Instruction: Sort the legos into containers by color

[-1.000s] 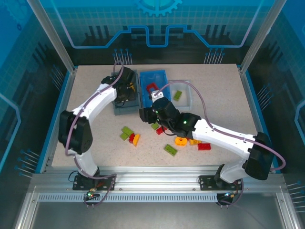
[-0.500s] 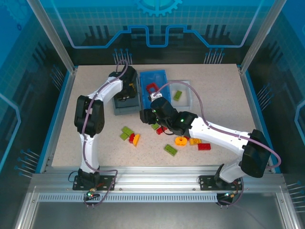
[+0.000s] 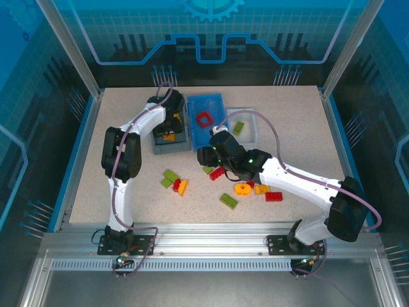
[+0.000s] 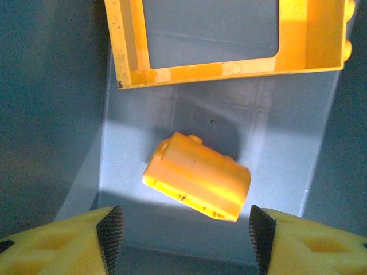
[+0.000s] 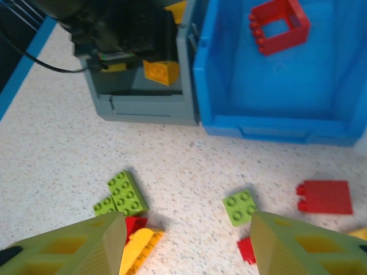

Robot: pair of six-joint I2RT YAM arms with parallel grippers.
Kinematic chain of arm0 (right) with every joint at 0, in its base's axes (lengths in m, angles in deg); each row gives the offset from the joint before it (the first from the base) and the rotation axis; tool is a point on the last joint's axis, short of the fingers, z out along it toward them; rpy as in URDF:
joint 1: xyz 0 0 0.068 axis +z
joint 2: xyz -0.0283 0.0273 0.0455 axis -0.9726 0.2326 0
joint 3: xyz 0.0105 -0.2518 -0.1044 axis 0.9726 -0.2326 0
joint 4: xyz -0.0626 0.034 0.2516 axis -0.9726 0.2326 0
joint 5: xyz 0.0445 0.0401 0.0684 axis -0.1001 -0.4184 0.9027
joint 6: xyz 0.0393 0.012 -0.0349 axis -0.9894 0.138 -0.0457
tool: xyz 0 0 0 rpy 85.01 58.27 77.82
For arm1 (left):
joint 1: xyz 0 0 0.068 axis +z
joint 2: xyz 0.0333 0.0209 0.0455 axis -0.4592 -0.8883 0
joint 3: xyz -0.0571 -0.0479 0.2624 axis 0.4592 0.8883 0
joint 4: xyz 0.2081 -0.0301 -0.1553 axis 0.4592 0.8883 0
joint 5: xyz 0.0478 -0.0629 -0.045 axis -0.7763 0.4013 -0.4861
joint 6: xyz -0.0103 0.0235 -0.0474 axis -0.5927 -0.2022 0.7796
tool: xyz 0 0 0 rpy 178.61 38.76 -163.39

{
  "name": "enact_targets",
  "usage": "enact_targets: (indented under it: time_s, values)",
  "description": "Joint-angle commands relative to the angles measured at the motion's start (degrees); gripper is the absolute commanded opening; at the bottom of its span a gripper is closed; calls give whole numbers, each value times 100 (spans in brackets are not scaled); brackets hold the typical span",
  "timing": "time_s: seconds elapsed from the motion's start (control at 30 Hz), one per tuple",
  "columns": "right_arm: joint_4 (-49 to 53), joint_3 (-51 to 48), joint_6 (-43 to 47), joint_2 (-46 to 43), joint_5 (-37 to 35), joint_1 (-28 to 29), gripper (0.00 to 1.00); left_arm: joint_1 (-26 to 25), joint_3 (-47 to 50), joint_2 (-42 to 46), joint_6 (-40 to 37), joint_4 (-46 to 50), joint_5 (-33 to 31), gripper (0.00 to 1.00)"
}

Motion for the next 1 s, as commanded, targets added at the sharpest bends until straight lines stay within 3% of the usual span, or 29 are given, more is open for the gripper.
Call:
enact_targets:
  time_s: [0.0, 0.13, 0.27, 0.5, 0.73, 0.97]
  values:
    - [387, -224, -221, -335, -212, -215, 60, -53, -175, 608, 32, 188, -108, 60]
    - [743, -448, -54, -416, -64, -702, 61, -252, 34, 1275, 105, 151, -164, 59]
    - [1080, -315, 585, 145, 530, -1194, 63, -587, 741, 2194, 317, -89, -136, 58]
    - [1303, 374, 1334, 1534, 1174, -1621, 67, -1851, 2641, 4343, 832, -800, 135, 58]
    - [1346, 857, 1491, 2401, 1226, -1697, 68, -3041, 4399, 6110, 1671, -1427, 213, 59]
    - [1435, 1117, 1479, 2833, 894, -1710, 64, -3539, 4922, 6619, 2020, -1544, 44, 58]
